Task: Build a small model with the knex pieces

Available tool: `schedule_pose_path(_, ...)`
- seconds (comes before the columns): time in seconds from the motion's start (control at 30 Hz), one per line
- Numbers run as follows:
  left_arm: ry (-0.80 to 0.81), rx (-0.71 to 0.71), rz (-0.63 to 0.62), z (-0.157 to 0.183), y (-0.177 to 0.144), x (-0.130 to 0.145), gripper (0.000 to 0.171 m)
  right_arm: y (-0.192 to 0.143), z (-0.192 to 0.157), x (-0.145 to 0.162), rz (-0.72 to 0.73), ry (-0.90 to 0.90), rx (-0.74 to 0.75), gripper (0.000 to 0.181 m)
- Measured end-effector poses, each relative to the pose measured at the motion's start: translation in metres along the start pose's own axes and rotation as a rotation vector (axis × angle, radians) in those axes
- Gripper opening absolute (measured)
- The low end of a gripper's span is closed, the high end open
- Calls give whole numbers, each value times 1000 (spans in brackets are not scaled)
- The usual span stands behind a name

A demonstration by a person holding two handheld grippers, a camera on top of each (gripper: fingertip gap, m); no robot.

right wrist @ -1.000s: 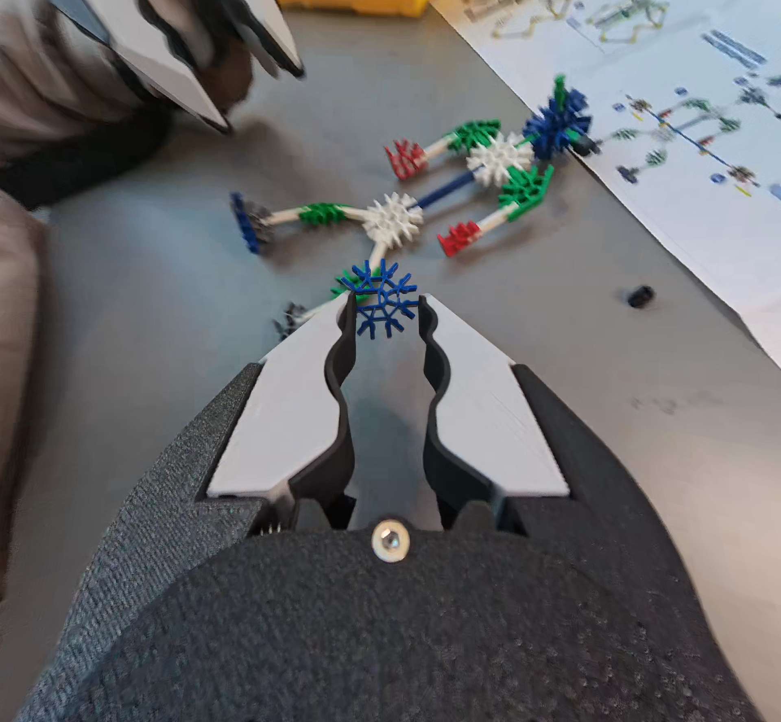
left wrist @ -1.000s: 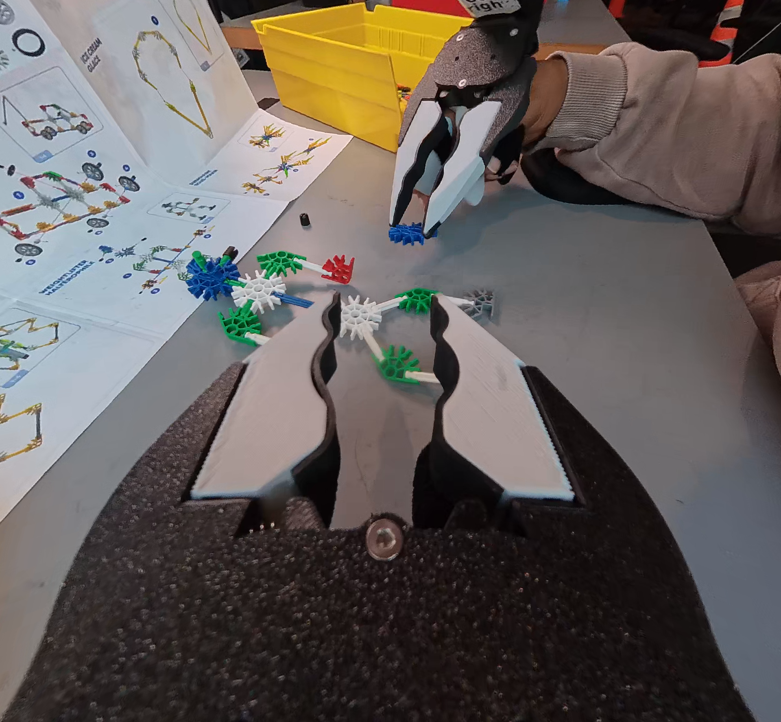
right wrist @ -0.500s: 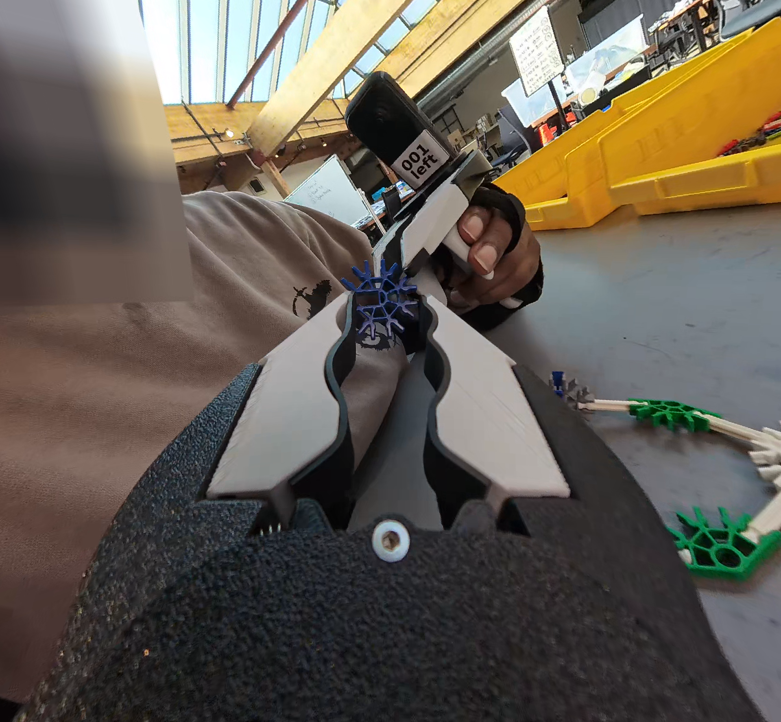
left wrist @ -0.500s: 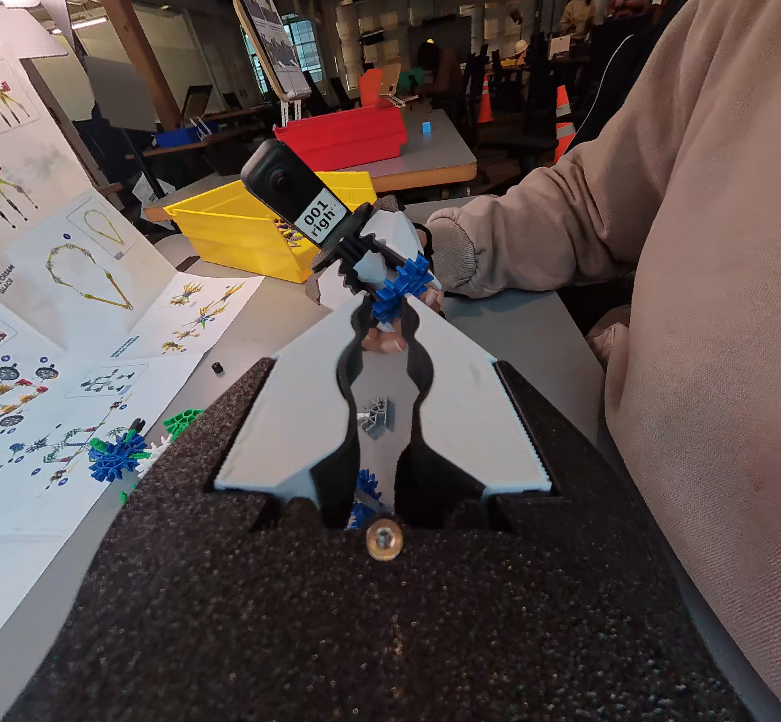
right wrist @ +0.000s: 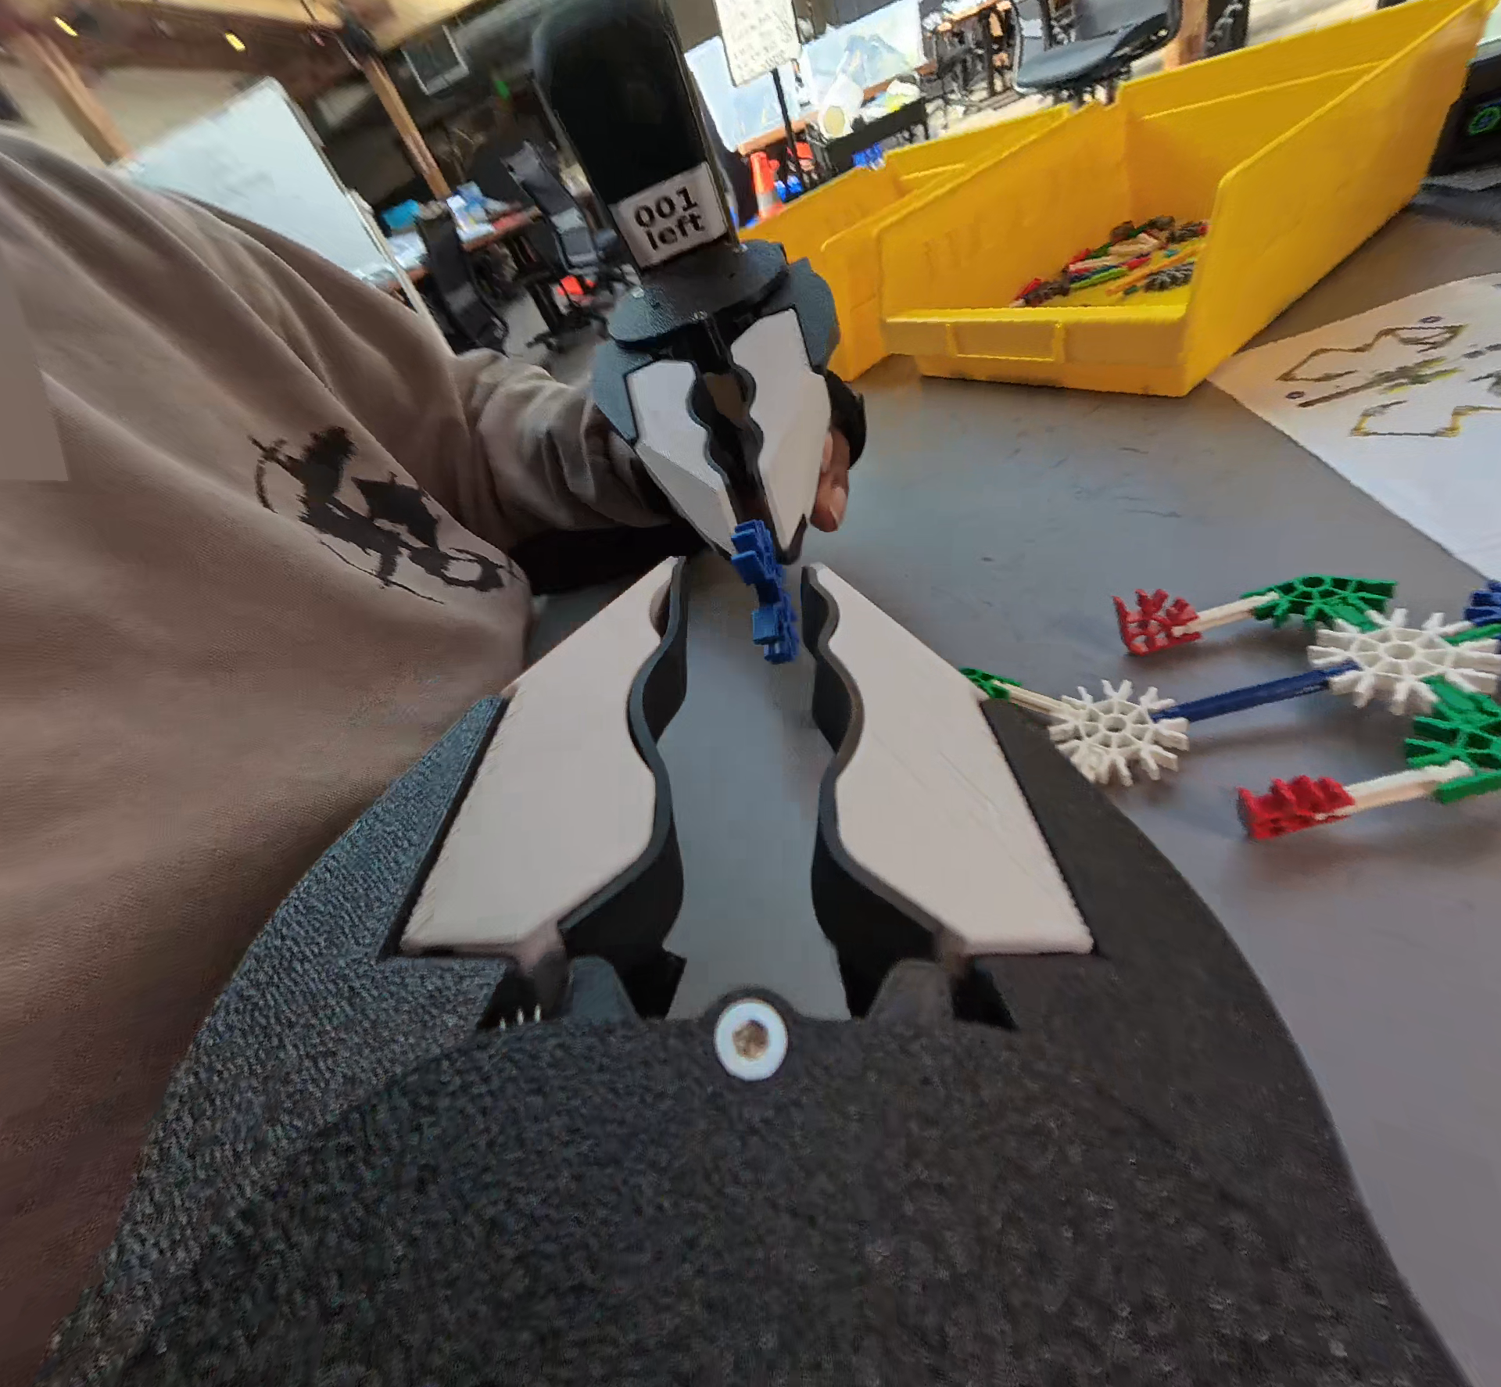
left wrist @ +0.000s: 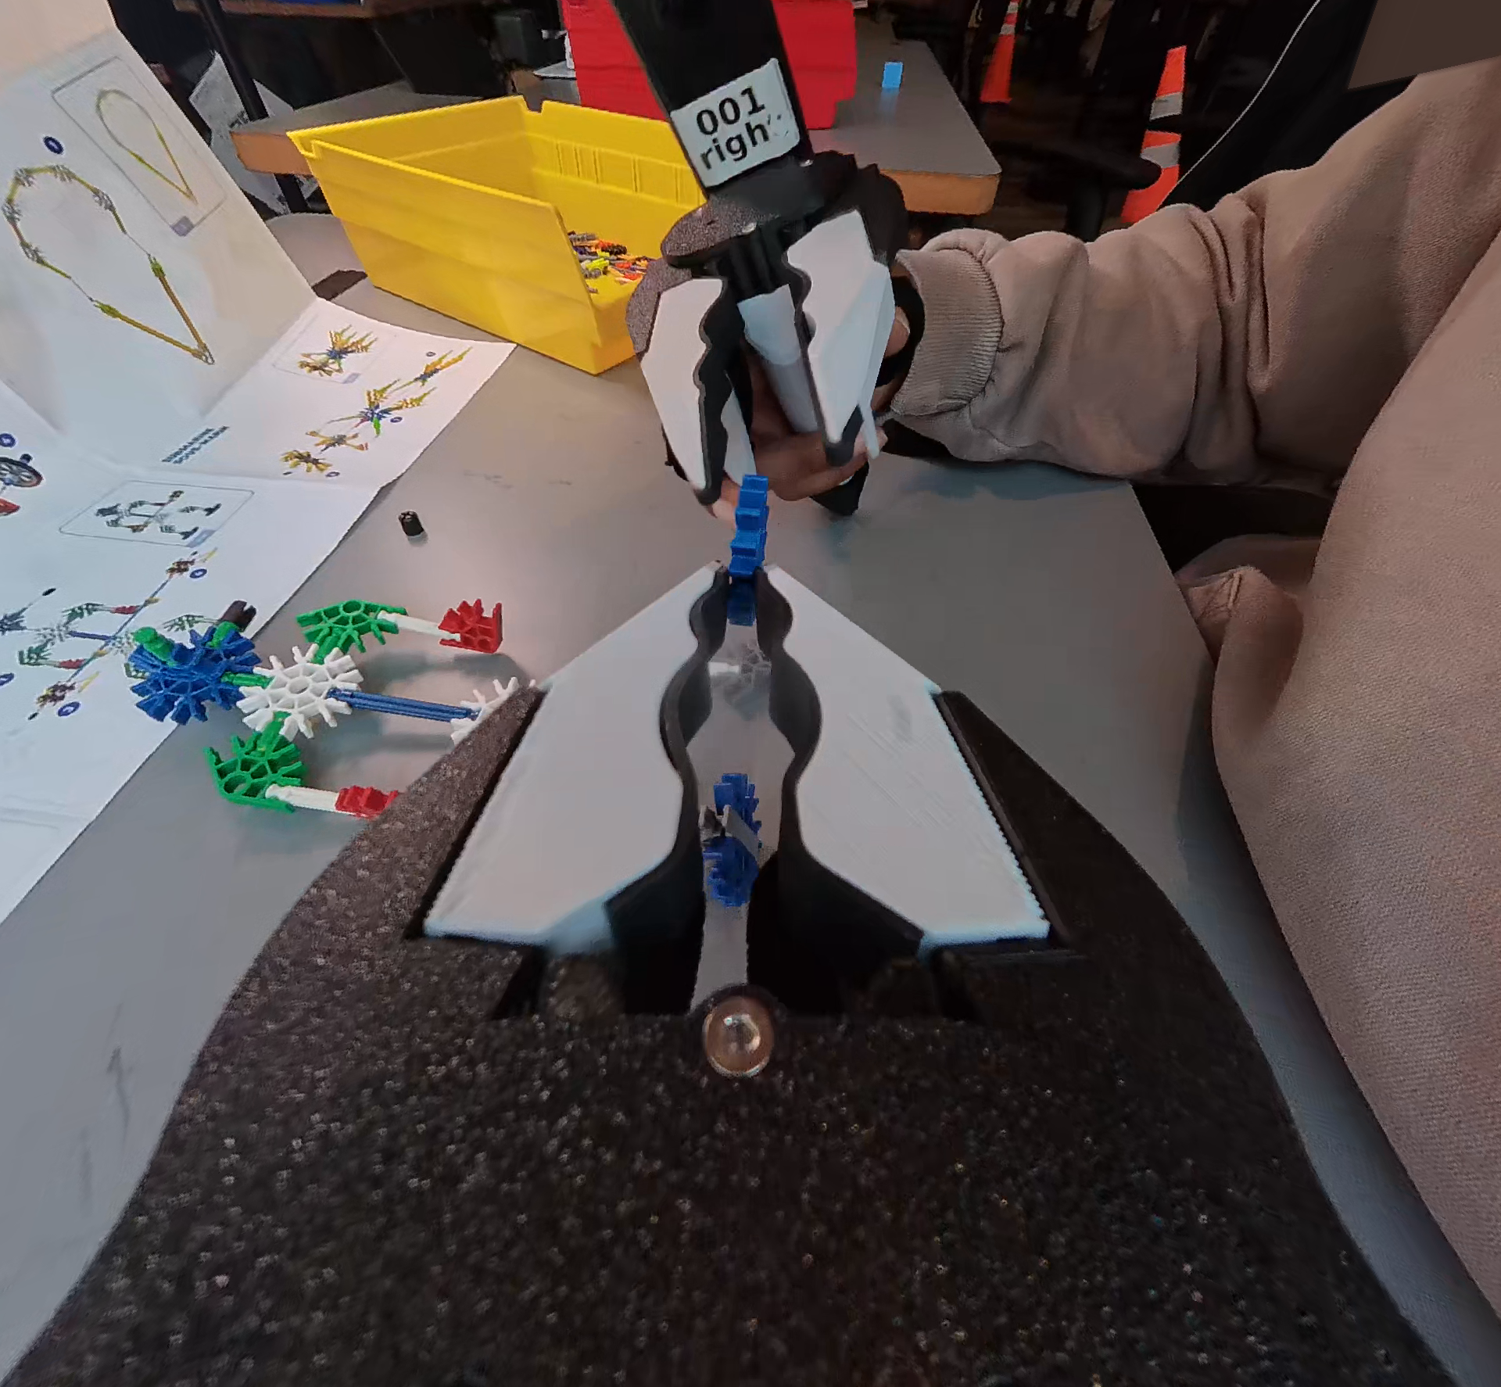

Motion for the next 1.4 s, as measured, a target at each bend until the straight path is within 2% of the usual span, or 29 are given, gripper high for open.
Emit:
schedule_pose_path(0.07,-8,3,-6,0,2,1,4,6,2,10,-59,-119,81,19)
schedule_pose_path(0.13,-15,14,-9,1,4,3,4,12,-2,15,-80,-193,108,5)
schedule_pose_path(0.17,-19,21,-2,2,5,3,4,12,-3,16,-80,-209,114,5)
schedule_pose_path(0.3,-43,66,84,5,2,-6,7,8,-7,5,-1,-131,48,5)
schedule_pose_path(0.37,-45,71,81,7,4,-6,17,7,-11,0,42,-110,18,5)
schedule_pose_path(0.43,-38,84,78,10,7,-7,6,8,-14,0,55,-111,2,5)
schedule_pose_path(0.57,-67,85,58,8,7,-4,4,7,-11,3,19,-162,38,5)
schedule_pose_path(0.67,-72,45,6,1,5,3,4,0,2,15,-115,-264,124,21)
schedule_pose_path(0.8,-30,-28,-139,-5,6,19,4,-15,23,57,-483,-423,232,27)
schedule_pose_path(0.97,-12,-30,-247,-3,16,33,4,-8,29,81,-638,-464,293,30)
schedule_pose_path(1.23,33,-44,-397,6,29,40,4,0,23,81,-631,-458,281,19)
schedule_pose_path(1.4,-8,-25,-415,7,28,44,4,-3,23,67,-526,-423,254,20)
Point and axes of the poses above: each gripper's, where its closed fingertips meet, y out along the fingers, x out of its underside, z = x × y across the jaws, the point moved 4 cm from there along -y, back along the fingers, and after that the axes turned 15 degrees about x, right-handed, at the moved point
